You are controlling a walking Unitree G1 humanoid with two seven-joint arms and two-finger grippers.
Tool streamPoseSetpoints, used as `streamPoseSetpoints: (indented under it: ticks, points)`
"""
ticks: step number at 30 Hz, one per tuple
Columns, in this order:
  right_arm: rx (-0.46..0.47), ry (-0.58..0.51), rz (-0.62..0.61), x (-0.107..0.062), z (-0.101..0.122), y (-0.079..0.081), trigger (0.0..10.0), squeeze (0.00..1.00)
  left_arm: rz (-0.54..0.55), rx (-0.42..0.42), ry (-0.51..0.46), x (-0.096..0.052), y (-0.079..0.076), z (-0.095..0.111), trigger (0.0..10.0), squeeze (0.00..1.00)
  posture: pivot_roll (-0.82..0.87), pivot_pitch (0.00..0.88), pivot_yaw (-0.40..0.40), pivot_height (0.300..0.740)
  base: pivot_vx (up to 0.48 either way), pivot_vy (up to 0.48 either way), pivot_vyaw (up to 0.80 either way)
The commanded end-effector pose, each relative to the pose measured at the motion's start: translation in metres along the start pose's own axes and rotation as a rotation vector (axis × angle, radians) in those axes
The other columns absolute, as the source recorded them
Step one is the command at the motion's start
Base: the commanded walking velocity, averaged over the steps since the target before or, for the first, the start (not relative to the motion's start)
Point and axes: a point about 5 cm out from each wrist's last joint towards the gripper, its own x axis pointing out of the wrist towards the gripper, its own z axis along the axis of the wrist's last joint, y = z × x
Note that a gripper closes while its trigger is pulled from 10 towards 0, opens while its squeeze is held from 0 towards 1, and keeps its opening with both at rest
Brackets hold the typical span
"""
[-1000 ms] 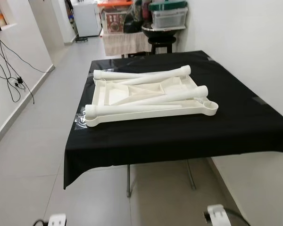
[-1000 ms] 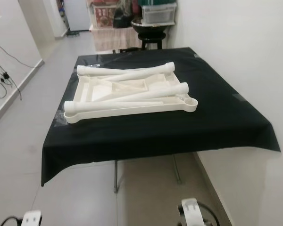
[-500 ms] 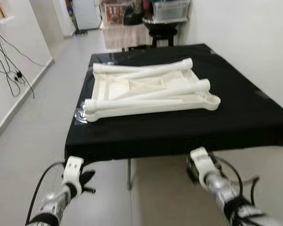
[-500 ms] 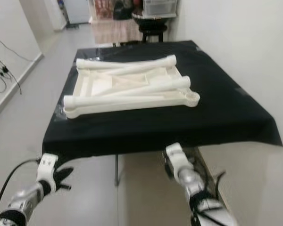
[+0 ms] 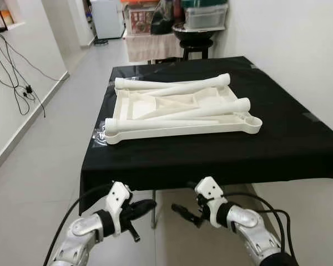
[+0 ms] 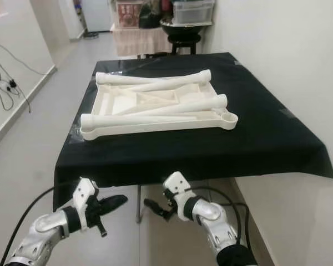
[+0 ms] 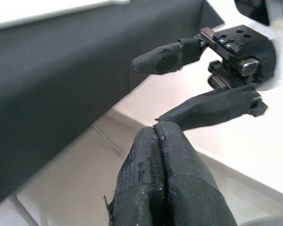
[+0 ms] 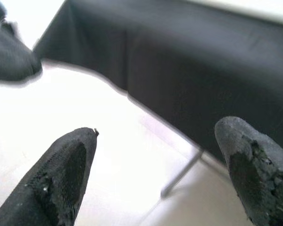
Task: Building children table
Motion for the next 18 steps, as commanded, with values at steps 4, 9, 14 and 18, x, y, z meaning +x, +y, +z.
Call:
streamPoseSetpoints:
  ticks: [4, 9, 14, 18]
  points:
    - [0.078, -0.1, -0.031, 0.0, 0.013, 0.012, 10.0, 0.0, 0.141, 0.016, -0.028, 0.002, -0.001, 0.005, 10.0, 0.0, -0.12, 0.0, 0.003, 0.74, 0.0, 0.0, 0.0]
    - [0.169, -0.225, -0.163, -0.001, 0.025, 0.016, 10.0, 0.0, 0.503, 0.026, -0.01, -0.007, 0.021, 0.012, 10.0, 0.0, -0.11, 0.0, 0.003, 0.74, 0.0, 0.0, 0.0]
    - [0.164, -0.247, -0.276, -0.008, 0.029, 0.012, 10.0, 0.0, 0.587, -0.003, -0.029, -0.016, 0.017, 0.017, 10.0, 0.0, -0.12, 0.0, 0.008, 0.74, 0.0, 0.0, 0.0]
    - [0.158, -0.255, -0.334, -0.013, 0.035, -0.001, 10.0, 0.0, 0.523, -0.022, -0.019, -0.012, 0.003, 0.018, 10.0, 0.0, -0.12, 0.0, 0.007, 0.74, 0.0, 0.0, 0.0]
